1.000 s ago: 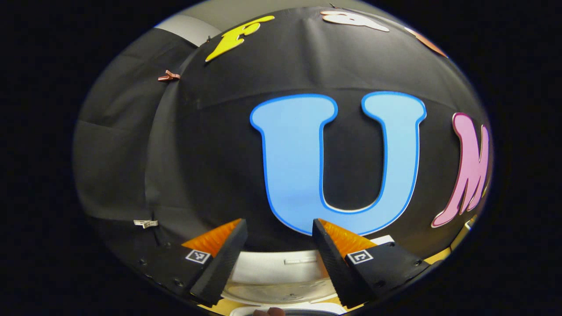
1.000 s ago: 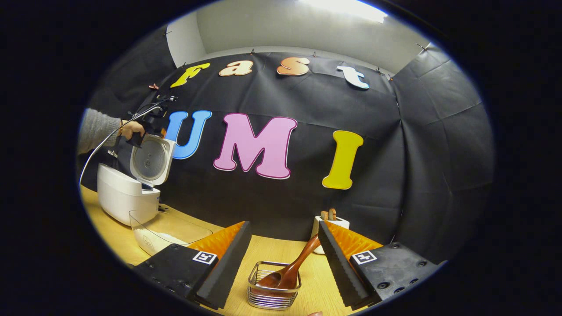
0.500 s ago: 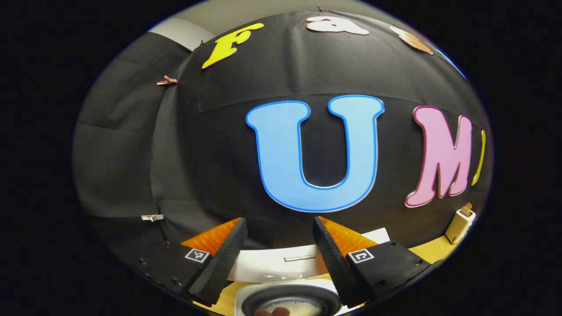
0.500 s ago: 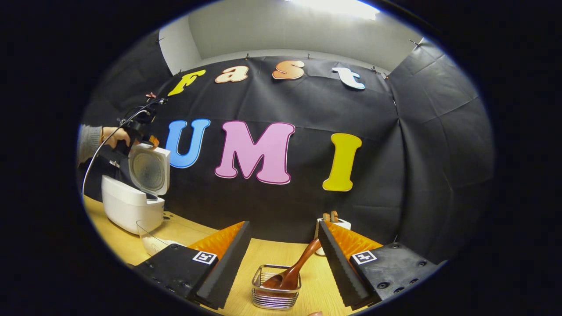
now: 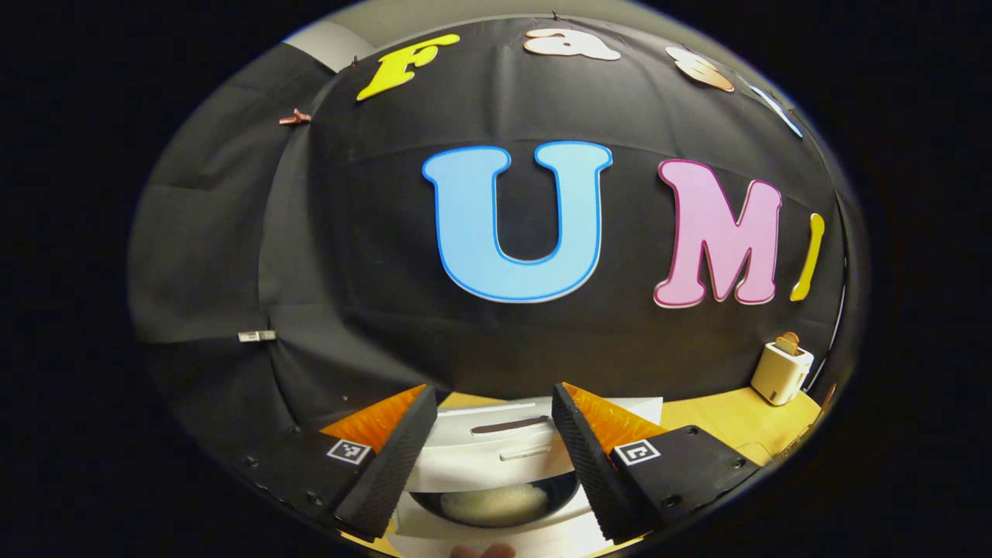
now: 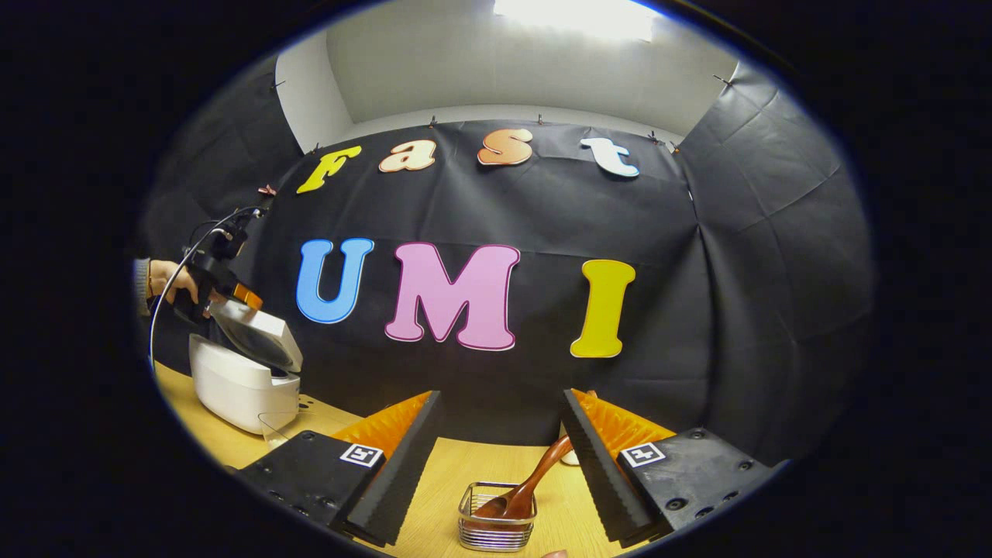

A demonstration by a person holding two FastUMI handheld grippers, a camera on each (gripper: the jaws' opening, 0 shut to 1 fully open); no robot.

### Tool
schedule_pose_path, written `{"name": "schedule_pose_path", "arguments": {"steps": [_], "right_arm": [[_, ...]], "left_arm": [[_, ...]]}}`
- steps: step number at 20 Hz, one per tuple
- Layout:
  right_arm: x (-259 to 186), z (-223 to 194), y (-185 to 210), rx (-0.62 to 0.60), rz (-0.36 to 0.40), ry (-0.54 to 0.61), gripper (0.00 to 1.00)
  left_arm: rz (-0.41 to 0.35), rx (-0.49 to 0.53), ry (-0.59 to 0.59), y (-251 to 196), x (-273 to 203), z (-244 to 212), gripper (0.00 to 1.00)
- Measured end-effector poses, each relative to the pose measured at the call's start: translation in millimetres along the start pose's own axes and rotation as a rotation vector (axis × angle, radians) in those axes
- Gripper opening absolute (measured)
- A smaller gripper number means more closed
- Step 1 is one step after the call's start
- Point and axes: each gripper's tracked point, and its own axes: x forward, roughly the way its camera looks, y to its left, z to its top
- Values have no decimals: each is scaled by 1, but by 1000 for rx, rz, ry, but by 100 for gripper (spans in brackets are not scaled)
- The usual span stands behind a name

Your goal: Close the left gripper, press the button to open the rice cooker; take a wooden spoon from the chopstick holder with the right hand, scoop a spoonful of rice and pour it into the rice cooker, then put the wooden spoon back into the chopstick holder.

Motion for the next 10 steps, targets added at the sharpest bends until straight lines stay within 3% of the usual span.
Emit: {"name": "schedule_pose_path", "arguments": {"steps": [3, 10], "right_arm": [[-1, 0, -1, 9, -2, -3, 95], [3, -9, -5, 33, -5, 16, 95]], "left_arm": [[-15, -36, 107, -1, 3, -34, 97], [-11, -3, 206, -3, 4, -67, 99]]}}
